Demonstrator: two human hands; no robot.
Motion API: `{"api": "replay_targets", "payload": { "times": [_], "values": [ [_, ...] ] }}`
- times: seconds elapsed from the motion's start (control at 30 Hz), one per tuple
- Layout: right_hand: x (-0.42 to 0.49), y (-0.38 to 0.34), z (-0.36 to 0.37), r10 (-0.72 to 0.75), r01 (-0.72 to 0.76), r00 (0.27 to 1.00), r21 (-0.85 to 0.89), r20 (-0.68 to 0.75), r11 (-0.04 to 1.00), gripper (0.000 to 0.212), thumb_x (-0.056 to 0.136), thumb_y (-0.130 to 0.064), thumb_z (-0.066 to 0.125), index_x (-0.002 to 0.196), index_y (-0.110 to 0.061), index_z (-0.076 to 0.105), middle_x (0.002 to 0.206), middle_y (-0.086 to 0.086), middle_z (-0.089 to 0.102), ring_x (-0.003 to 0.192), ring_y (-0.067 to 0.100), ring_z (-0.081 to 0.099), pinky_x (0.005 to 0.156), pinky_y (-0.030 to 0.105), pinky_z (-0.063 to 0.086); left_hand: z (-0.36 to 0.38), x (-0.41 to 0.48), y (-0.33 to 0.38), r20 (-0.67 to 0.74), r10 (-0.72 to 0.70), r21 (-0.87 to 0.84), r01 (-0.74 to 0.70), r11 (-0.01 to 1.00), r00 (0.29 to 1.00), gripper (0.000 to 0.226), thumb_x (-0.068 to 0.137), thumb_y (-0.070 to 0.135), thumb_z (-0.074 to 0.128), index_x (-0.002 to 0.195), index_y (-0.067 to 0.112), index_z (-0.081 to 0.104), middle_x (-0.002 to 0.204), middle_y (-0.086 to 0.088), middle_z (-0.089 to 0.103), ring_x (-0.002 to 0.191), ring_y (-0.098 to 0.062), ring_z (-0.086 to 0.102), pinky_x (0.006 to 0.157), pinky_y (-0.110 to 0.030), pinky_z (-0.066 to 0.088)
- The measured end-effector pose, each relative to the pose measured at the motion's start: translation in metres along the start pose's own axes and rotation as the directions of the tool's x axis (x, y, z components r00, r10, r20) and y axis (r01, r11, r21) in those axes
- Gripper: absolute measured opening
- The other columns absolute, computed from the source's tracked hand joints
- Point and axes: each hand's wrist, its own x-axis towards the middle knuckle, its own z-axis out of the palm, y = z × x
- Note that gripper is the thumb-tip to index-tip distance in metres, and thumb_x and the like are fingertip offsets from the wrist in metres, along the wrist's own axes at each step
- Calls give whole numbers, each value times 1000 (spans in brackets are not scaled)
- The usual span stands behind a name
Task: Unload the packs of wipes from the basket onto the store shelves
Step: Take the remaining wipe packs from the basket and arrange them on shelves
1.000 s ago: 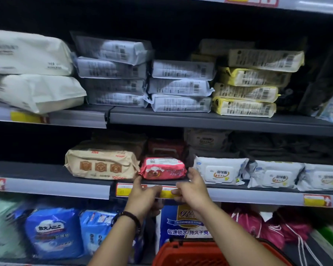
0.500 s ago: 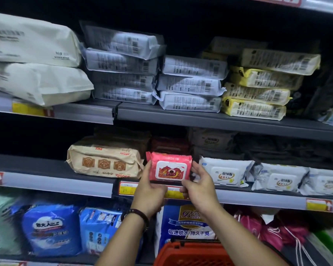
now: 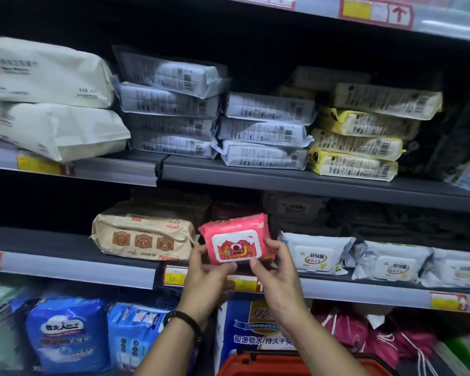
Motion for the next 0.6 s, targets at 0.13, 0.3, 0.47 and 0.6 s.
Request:
{"api": "replay_targets", "payload": {
  "times": [0.13, 0.3, 0.47, 0.6],
  "values": [
    [-3, -13, 0, -134, 134, 991, 142, -11, 981, 65, 91, 8, 74, 136, -36, 59, 125, 6, 73, 115, 26, 72, 96, 47, 61, 0, -14, 7, 216, -87, -13, 92, 996, 973, 28, 98, 21, 69, 120, 25, 52, 102, -8, 82, 79, -30, 77, 75, -41, 52],
    [-3, -40, -12, -145, 140, 989, 127, 29, 982, 90, 95, 8, 69, 155, -53, 38, 136, -1, 64, 107, 12, 76, 78, 36, 66, -6, -11, 6, 31, 161, 363, -161, 918, 986, 40, 83, 42, 85, 102, 17, 59, 101, -2, 70, 85, -18, 68, 73, -32, 57],
    [0, -46, -23, -120, 158, 962, -143, 245, 977, 104, 95, 2, 73, 157, -63, 21, 143, -8, 58, 115, 10, 72, 89, 47, 65, -9, -7, 10, 241, 284, 167, -327, 930, 928, 84, 82, 25, 89, 150, 37, 41, 142, 8, 59, 122, -6, 65, 95, -30, 57],
    [-1, -51, -26, -133, 151, 988, -314, 77, 937, 92, 85, -24, 89, 153, -57, 37, 137, -22, 61, 111, 6, 71, 82, 40, 66, -8, 0, 9, 208, 260, -157, -230, 960, 943, 92, 73, 12, 90, 149, 42, 47, 129, -6, 73, 115, -20, 74, 89, -51, 64]
  ]
}}
